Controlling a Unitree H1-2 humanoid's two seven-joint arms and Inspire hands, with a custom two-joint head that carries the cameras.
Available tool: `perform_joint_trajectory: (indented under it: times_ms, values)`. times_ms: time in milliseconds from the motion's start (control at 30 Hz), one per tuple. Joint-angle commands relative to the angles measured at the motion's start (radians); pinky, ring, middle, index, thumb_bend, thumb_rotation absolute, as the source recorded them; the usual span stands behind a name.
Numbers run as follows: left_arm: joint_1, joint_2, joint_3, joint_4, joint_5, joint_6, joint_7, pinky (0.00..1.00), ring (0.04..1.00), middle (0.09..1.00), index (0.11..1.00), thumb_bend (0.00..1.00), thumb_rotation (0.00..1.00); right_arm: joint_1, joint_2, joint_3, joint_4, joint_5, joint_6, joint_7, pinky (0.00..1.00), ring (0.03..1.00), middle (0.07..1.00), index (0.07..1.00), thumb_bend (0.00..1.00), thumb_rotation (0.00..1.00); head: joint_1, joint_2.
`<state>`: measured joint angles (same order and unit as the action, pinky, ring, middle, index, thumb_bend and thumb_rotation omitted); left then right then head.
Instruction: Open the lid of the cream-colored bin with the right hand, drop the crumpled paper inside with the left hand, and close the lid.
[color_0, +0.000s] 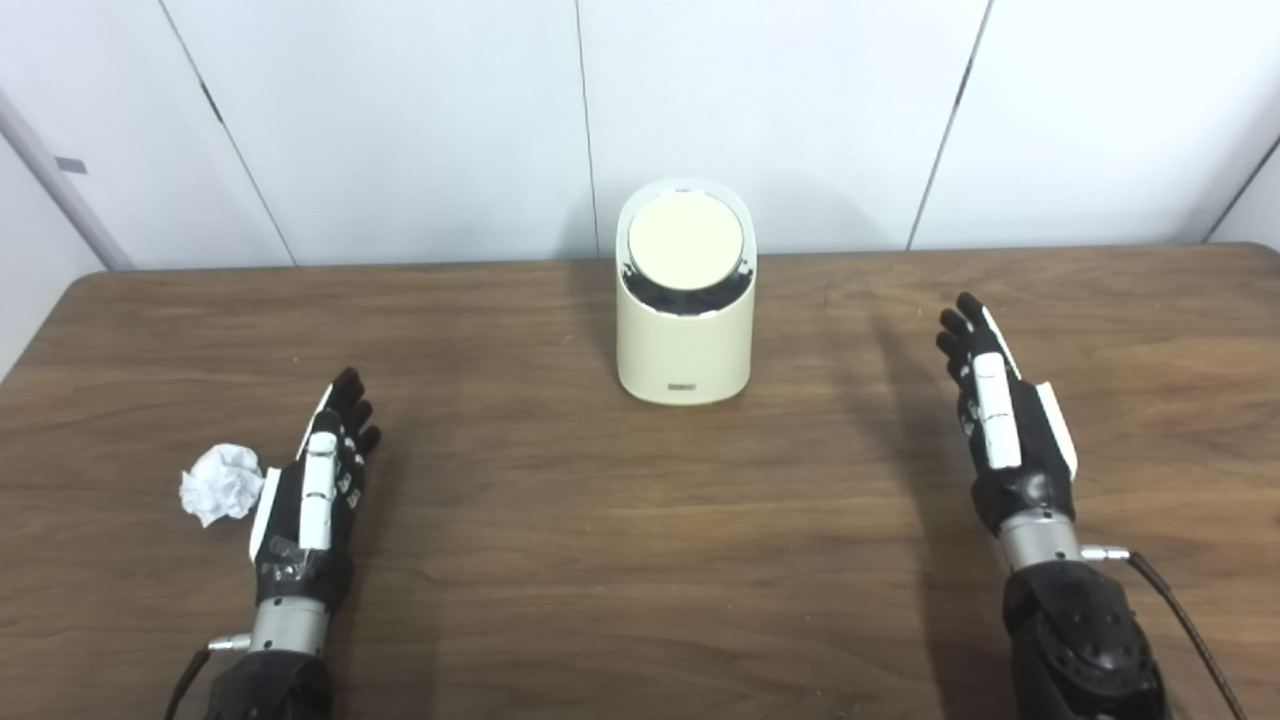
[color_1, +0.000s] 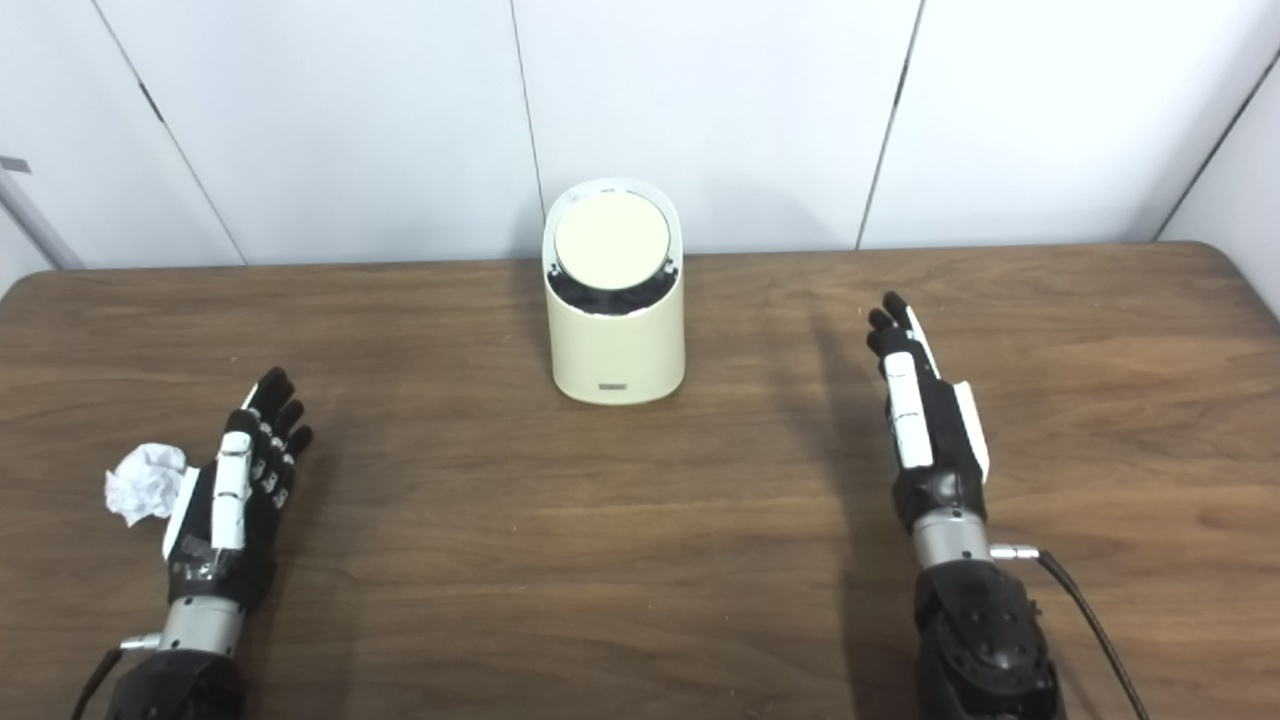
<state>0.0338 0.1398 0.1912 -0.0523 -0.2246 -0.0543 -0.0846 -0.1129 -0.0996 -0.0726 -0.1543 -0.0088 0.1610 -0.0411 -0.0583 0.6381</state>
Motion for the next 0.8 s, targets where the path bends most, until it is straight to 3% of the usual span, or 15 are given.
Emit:
perform_joint_trajectory:
  times_ms: [0,133,367,667,767]
  values:
    - [0.006,0.001,-0.002,-0.002,0.012,-0.027,0.003,1.0,0.995,0.992,0.977,0.47,0.93,-0.049,-0.025,0.013,-0.036,-0.032,-0.006,0.012,0.98,0.939,0.951,0.966,0.55,0.92,-0.002,-0.005]
    - [0.008,-0.003,-0.002,-0.006,0.009,-0.023,0.005,1.0,0.992,0.99,0.974,0.46,0.93,-0.085,-0.039,0.025,-0.049,-0.035,0.036,0.031,0.98,0.953,0.967,0.972,0.56,0.88,-0.003,-0.012]
    - [0.013,-0.008,-0.002,-0.006,0.012,-0.025,0.011,1.0,0.992,0.987,0.969,0.47,0.92,-0.147,-0.055,0.049,-0.032,-0.076,0.052,0.046,0.96,0.943,0.973,0.983,0.59,0.84,-0.009,-0.025]
    - [0.017,-0.009,-0.005,0.002,0.009,-0.034,0.007,1.0,0.998,0.994,0.977,0.46,0.91,-0.205,-0.067,0.08,-0.012,-0.143,0.078,0.042,0.91,0.933,0.961,0.972,0.62,0.84,-0.008,-0.04]
    - [0.02,-0.012,-0.005,-0.001,0.009,-0.03,0.009,1.0,1.0,0.995,0.979,0.45,0.92,-0.222,-0.073,0.095,-0.022,-0.184,0.115,0.043,0.91,0.948,0.961,0.965,0.63,0.87,-0.008,-0.042]
